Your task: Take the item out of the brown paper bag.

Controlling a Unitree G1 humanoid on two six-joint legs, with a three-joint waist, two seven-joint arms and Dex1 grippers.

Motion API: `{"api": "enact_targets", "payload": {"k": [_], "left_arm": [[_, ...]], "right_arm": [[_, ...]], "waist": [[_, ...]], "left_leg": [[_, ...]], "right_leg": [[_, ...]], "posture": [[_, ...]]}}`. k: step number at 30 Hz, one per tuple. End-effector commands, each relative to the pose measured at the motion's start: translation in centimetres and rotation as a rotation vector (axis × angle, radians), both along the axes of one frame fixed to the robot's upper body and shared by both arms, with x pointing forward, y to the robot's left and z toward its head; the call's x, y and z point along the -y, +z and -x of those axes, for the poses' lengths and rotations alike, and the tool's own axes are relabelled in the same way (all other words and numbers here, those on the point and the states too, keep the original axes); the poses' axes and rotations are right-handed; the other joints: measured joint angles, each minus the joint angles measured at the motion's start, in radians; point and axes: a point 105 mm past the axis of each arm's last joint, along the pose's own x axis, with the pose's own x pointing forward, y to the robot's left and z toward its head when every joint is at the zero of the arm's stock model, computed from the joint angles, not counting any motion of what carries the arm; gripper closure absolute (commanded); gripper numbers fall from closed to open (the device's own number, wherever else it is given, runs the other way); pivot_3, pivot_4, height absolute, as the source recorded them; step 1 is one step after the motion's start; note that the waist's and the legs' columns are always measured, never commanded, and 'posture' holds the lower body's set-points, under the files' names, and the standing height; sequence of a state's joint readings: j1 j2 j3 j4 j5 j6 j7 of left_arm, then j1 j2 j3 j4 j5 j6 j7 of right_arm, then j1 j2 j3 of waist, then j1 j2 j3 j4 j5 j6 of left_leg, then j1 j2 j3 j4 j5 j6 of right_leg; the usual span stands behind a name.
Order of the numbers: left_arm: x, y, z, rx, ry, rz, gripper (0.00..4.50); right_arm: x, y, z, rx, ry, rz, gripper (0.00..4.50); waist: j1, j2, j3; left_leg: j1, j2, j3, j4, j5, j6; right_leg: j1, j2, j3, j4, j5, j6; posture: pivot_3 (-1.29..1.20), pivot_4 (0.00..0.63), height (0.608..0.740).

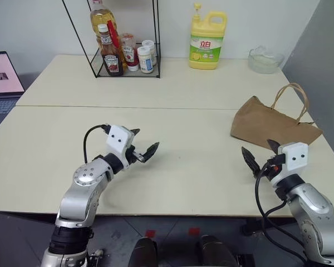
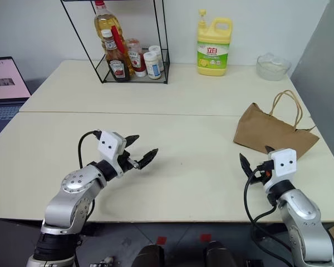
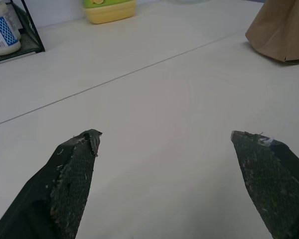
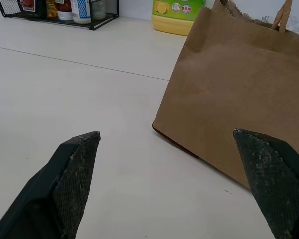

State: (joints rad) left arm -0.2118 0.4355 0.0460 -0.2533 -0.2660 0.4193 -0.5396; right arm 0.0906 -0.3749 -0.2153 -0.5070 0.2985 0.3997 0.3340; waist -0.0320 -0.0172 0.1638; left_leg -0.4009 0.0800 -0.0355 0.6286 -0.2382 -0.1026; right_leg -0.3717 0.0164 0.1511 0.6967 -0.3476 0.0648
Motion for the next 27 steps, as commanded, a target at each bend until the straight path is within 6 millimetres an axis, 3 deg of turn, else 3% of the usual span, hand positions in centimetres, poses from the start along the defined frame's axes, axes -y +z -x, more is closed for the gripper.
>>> {"api": "enact_targets", "payload": {"k": [1,14,19,27], "left_arm": [[0.7,1.3,0.2,0.058,-0.056,0.009,0.02],[0.8,1.6,0.3,0.046,-0.089,-0.038,0.02],[1.2,3.5,0.1,0.037,-0.202,-0.043,0.02],[5.1,7.6,0.3,0.040,-0.514,-0.025,0.02]], "right_arm": [[-0.3,1.5,0.3,0.063,0.010,-0.004,0.00],[-0.5,1.3,0.6,0.056,0.013,-0.002,0.00],[-0.4,1.9,1.2,0.080,-0.001,0.026,0.00],[-0.2,4.3,3.4,0.128,-0.048,0.070,0.00]], "waist": [[0.000,0.000,0.000],[0.000,0.000,0.000],[0.000,0.000,0.000],[0.000,-0.001,0.000]], "left_leg": [[0.000,0.000,0.000,0.000,0.000,0.000],[0.000,0.000,0.000,0.000,0.000,0.000],[0.000,0.000,-0.001,0.000,0.000,0.000],[-0.001,0.000,-0.002,0.000,0.000,0.000]], "right_leg": [[0.000,0.000,0.000,0.000,0.000,0.000],[0.000,0.000,0.000,0.000,0.000,0.000],[0.000,0.000,-0.001,0.000,0.000,0.000],[0.000,0.000,-0.003,0.000,0.000,0.000]], "posture": [[0.00,0.150,0.740],[0.00,0.150,0.740],[0.00,0.150,0.740],[0.00,0.150,0.740]]}}
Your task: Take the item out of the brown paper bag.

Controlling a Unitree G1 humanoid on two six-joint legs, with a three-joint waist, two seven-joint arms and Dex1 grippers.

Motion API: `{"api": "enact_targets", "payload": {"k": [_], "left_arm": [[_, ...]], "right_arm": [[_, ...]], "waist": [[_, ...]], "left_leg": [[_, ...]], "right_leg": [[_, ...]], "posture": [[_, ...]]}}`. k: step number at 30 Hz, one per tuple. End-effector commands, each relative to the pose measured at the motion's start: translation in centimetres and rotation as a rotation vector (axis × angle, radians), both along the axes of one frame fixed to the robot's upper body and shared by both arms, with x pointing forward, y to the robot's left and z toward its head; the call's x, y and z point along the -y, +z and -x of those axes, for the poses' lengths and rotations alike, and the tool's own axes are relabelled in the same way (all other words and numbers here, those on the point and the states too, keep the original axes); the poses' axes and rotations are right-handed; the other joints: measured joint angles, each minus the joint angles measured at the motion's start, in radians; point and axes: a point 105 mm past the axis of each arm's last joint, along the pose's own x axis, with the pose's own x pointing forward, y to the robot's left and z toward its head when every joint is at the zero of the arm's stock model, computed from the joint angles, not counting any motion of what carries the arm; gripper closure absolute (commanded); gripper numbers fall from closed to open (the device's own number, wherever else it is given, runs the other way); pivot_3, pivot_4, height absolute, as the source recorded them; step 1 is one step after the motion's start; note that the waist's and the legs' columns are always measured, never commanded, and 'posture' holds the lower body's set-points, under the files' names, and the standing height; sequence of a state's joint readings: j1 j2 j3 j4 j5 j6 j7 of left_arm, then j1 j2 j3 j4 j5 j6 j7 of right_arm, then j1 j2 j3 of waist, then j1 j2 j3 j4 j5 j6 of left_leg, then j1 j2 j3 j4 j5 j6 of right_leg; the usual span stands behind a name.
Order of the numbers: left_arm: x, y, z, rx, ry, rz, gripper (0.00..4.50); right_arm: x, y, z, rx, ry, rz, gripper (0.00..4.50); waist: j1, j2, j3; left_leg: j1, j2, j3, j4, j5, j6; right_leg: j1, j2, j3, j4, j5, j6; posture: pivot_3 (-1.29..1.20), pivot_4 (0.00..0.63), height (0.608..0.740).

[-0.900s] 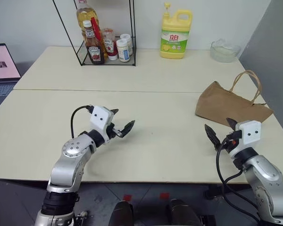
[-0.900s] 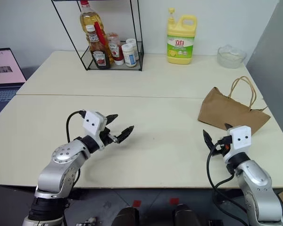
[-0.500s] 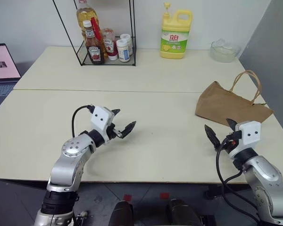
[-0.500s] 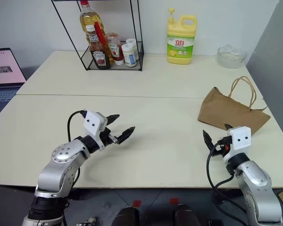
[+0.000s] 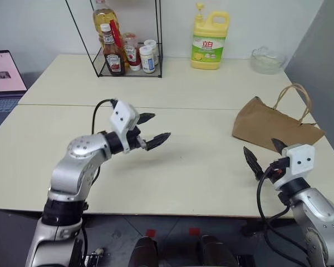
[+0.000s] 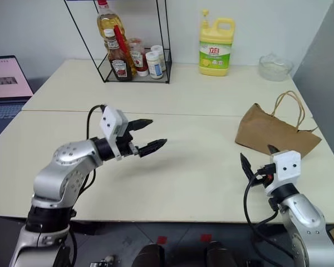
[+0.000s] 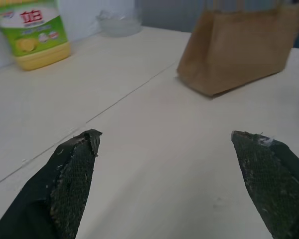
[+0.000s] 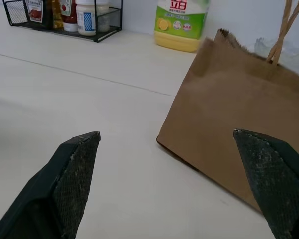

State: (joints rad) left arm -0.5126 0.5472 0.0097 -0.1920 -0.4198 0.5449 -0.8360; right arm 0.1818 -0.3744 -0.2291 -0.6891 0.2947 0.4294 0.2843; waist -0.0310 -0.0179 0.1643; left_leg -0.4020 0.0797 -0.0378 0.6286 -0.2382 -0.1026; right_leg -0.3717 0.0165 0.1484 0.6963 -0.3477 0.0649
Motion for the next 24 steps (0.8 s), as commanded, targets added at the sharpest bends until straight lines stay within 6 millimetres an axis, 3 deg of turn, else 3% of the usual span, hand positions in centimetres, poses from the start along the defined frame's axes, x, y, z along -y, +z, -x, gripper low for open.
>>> {"api": "enact_targets", "payload": {"k": [1,5,9,17,24], "left_arm": [[1.9,1.3,1.0,0.009,-0.161,-0.021,0.02],[2.9,0.8,1.7,-0.010,-0.277,-0.120,0.02],[3.5,0.8,2.3,-0.007,-0.337,-0.161,0.02],[4.1,1.2,2.7,0.013,-0.338,-0.159,0.02],[3.9,0.8,3.0,0.012,-0.317,-0.166,0.02]], "right_arm": [[0.7,2.9,1.7,0.073,-0.034,0.049,0.00],[2.3,4.6,3.2,0.072,-0.078,0.106,0.00],[5.1,6.5,2.9,0.054,-0.146,0.104,0.00],[8.9,8.5,-1.0,-0.021,-0.138,0.063,0.00],[10.5,9.1,-4.4,-0.060,-0.090,0.042,0.00]], "waist": [[-0.001,0.000,0.000],[-0.001,0.000,0.000],[-0.005,0.000,0.000],[-0.002,-0.002,0.001],[-0.002,-0.002,0.001]], "left_leg": [[0.000,0.000,0.000,0.000,0.000,0.000],[0.000,0.000,0.000,0.000,0.000,0.000],[0.001,0.000,-0.001,0.000,0.000,0.000],[0.000,0.000,-0.001,0.000,0.000,0.000],[0.000,0.000,0.000,0.000,0.000,0.001]], "right_leg": [[0.000,0.000,0.000,0.000,0.000,0.000],[0.000,0.000,0.000,0.000,0.000,0.000],[0.001,0.000,0.000,0.000,0.000,0.000],[0.002,0.000,0.000,-0.002,0.000,0.000],[0.002,0.000,0.000,-0.004,0.000,0.000]], "posture": [[0.00,0.150,0.740],[0.00,0.150,0.740],[0.00,0.150,0.740],[0.00,0.150,0.740],[0.00,0.150,0.740]]}}
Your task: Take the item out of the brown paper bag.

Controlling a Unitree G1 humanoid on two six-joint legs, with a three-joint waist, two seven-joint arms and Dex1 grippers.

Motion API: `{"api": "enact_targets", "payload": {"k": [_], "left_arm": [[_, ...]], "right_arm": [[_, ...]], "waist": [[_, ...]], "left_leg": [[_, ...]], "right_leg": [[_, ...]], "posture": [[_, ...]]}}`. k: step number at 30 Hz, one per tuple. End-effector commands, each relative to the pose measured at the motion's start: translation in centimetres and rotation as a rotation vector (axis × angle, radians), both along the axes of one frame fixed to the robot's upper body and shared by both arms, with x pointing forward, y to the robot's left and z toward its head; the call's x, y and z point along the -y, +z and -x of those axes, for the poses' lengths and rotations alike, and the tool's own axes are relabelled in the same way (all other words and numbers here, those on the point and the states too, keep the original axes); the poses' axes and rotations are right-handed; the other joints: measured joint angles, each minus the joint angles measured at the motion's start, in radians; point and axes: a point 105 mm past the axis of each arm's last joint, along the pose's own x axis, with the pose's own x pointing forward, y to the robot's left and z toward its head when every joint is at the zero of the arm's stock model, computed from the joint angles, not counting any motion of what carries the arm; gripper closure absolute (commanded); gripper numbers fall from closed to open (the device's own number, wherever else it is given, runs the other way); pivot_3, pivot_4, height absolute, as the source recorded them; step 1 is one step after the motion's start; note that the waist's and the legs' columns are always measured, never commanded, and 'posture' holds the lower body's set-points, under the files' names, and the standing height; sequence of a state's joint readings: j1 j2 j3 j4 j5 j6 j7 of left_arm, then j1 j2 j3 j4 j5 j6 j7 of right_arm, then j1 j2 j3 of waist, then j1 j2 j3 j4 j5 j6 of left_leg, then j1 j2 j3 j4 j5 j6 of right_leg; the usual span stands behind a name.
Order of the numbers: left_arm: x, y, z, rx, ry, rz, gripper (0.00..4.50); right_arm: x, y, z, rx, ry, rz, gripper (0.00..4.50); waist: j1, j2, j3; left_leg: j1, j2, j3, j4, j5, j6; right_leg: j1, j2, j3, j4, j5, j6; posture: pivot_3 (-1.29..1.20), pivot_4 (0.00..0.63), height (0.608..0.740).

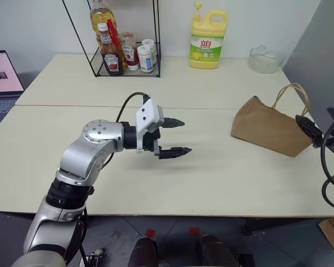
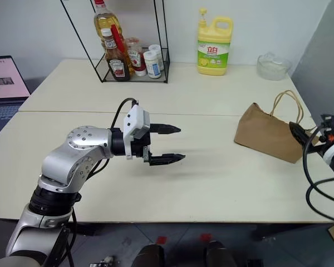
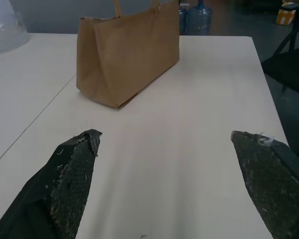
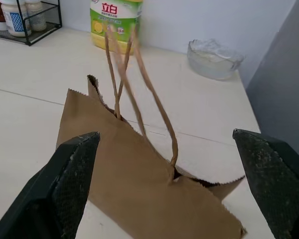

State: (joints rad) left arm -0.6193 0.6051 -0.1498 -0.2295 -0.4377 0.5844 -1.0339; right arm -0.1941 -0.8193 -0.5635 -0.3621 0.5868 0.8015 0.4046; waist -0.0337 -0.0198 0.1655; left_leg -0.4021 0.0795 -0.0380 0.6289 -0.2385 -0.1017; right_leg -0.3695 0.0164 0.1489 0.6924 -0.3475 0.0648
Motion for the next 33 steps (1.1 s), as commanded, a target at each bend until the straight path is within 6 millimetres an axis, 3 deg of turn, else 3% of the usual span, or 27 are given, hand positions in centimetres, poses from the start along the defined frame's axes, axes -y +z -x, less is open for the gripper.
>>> {"api": "enact_targets", "payload": {"k": [1,8,9,12,21,33], "left_arm": [[-0.1,0.7,0.3,0.037,0.004,0.000,0.02],[-0.4,0.4,0.1,0.047,0.021,-0.007,0.02],[-0.5,0.4,0.1,0.047,0.022,-0.007,0.00],[-0.6,0.3,0.0,0.049,0.032,-0.007,0.00],[-1.2,0.2,-0.4,0.062,0.067,-0.007,0.00],[-3.2,0.1,-1.0,0.055,0.136,-0.028,0.00]], "right_arm": [[0.5,1.1,-0.9,0.016,0.036,0.014,0.00],[1.6,1.2,-3.0,-0.026,0.078,-0.006,0.00],[1.7,1.2,-3.2,-0.032,0.087,-0.012,0.18],[1.4,1.2,-3.3,-0.048,0.124,-0.019,0.98],[-0.1,2.2,-3.3,-0.038,0.212,-0.040,4.32],[-2.5,6.5,-4.8,0.072,0.289,0.037,4.45]], "waist": [[0.000,0.000,0.000],[0.000,0.000,0.000],[0.000,0.000,0.000],[0.001,0.000,0.000],[0.001,0.000,0.000],[-0.001,0.003,0.003]], "left_leg": [[0.000,0.000,0.000,0.000,0.000,0.000],[0.000,0.000,0.000,0.000,0.000,0.000],[0.000,0.000,0.000,0.000,0.000,0.000],[0.000,0.000,0.000,0.000,0.000,0.000],[0.000,0.000,0.000,0.000,0.000,0.000],[0.000,0.000,0.000,0.000,0.000,0.000]], "right_leg": [[0.000,0.000,0.000,0.000,0.000,0.000],[0.000,0.000,0.000,0.000,0.000,0.000],[0.000,0.000,0.000,0.000,0.000,0.000],[0.000,0.000,0.000,0.000,0.000,0.000],[0.000,0.000,0.000,0.000,0.000,0.000],[-0.001,0.000,0.000,0.000,0.000,0.000]], "posture": [[0.00,0.150,0.740],[0.00,0.150,0.740],[0.00,0.150,0.740],[0.00,0.150,0.740],[0.00,0.150,0.740],[0.00,0.150,0.740]]}}
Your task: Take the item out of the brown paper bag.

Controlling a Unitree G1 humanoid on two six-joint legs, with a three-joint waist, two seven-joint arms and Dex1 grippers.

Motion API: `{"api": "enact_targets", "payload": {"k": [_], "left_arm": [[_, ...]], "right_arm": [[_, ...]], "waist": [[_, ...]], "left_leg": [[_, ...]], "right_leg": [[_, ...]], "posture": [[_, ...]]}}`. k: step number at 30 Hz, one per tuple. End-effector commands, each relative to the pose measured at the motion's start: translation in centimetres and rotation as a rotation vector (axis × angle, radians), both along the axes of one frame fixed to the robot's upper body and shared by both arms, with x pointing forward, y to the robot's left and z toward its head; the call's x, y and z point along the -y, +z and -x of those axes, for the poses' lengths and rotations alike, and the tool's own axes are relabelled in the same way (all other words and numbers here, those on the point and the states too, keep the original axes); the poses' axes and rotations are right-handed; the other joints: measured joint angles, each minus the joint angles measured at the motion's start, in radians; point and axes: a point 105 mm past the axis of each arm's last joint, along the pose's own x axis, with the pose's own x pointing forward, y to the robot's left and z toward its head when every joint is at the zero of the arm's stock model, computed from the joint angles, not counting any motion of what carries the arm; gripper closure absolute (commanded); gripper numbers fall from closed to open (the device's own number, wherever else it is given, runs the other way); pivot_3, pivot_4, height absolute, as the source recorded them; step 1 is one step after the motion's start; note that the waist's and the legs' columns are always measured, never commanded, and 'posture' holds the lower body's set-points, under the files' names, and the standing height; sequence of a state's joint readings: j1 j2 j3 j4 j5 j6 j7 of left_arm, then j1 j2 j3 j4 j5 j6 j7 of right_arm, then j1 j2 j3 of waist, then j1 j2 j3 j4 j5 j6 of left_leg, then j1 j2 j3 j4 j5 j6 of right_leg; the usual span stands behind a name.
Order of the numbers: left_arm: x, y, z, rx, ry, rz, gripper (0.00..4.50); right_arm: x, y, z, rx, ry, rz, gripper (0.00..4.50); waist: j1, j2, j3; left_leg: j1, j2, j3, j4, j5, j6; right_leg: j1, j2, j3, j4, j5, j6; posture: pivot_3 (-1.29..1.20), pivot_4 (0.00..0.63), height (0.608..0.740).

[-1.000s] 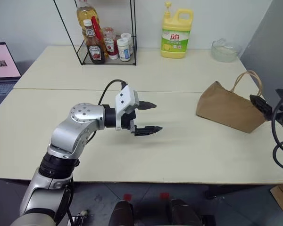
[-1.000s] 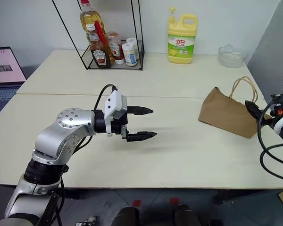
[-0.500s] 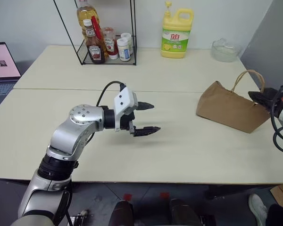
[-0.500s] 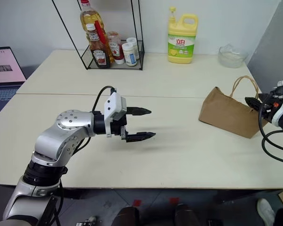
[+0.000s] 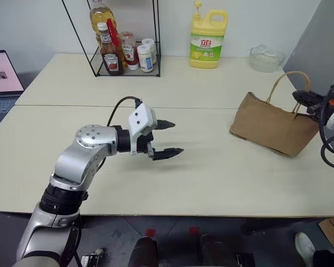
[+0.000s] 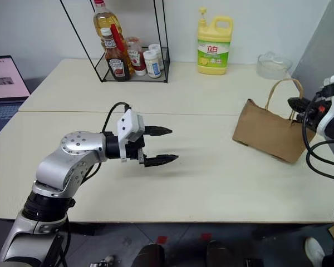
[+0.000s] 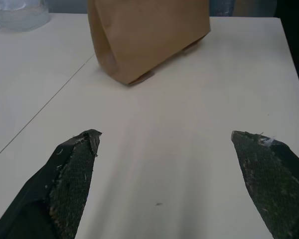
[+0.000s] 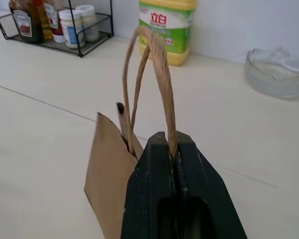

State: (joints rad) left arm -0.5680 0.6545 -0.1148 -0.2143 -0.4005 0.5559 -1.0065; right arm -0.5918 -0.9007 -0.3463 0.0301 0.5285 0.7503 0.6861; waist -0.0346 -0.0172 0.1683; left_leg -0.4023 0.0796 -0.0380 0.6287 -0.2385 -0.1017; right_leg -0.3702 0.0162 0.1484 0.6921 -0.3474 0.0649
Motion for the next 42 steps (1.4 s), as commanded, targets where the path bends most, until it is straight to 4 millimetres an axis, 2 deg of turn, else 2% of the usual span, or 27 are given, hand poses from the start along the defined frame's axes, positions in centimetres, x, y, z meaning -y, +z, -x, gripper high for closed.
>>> {"api": "enact_targets", "payload": {"k": [1,9,16,24,31,35,42], "left_arm": [[-1.0,1.0,-0.1,0.041,0.029,0.006,0.00],[-2.4,0.7,0.4,0.021,0.083,0.000,0.00],[-4.7,0.4,0.8,-0.024,0.172,0.012,0.00],[-7.3,-0.3,1.4,-0.072,0.267,0.013,0.00],[-8.1,-0.9,2.2,-0.096,0.296,-0.001,0.00],[-8.9,-1.2,2.7,-0.113,0.326,-0.007,0.00],[-11.2,-1.0,3.0,-0.103,0.421,-0.004,0.00]], "right_arm": [[-0.8,3.4,0.1,0.113,0.039,0.066,4.45],[-3.4,5.4,-1.4,0.164,0.153,0.148,4.45],[-7.2,6.8,-2.3,0.229,0.275,0.165,4.45],[-13.0,8.3,-3.2,0.302,0.443,0.148,4.45],[-19.3,8.4,-4.4,0.353,0.566,0.126,4.45],[-23.6,8.5,-4.7,0.376,0.631,0.110,4.45],[-28.1,8.4,-4.7,0.387,0.684,0.104,4.45]], "waist": [[0.000,0.000,0.001],[-0.001,0.002,0.005],[-0.009,0.003,0.013],[-0.023,0.002,0.018],[-0.026,0.002,0.018],[-0.031,0.002,0.018],[-0.035,0.002,0.018]], "left_leg": [[0.000,0.000,0.000,0.000,0.000,0.000],[-0.002,0.000,0.000,0.000,0.000,0.000],[-0.003,0.000,0.000,0.000,0.000,0.000],[-0.004,0.000,0.000,0.000,0.000,0.000],[-0.006,0.001,-0.001,0.001,0.000,0.000],[-0.007,0.001,-0.001,0.001,0.001,-0.001],[-0.009,0.001,-0.003,0.001,0.002,-0.003]], "right_leg": [[0.000,0.000,0.000,0.000,0.000,0.000],[-0.003,0.000,0.000,0.000,0.000,0.000],[-0.004,0.000,0.000,0.001,0.000,0.000],[-0.006,-0.001,-0.002,0.004,0.000,0.000],[-0.009,-0.001,-0.003,0.006,0.000,-0.001],[-0.010,-0.001,-0.003,0.007,0.000,-0.001],[-0.011,-0.001,-0.006,0.007,0.000,-0.001]], "posture": [[0.00,0.150,0.740],[0.00,0.150,0.740],[0.00,0.150,0.740],[0.00,0.150,0.740],[0.00,0.150,0.740],[0.00,0.150,0.740],[0.00,0.150,0.740]]}}
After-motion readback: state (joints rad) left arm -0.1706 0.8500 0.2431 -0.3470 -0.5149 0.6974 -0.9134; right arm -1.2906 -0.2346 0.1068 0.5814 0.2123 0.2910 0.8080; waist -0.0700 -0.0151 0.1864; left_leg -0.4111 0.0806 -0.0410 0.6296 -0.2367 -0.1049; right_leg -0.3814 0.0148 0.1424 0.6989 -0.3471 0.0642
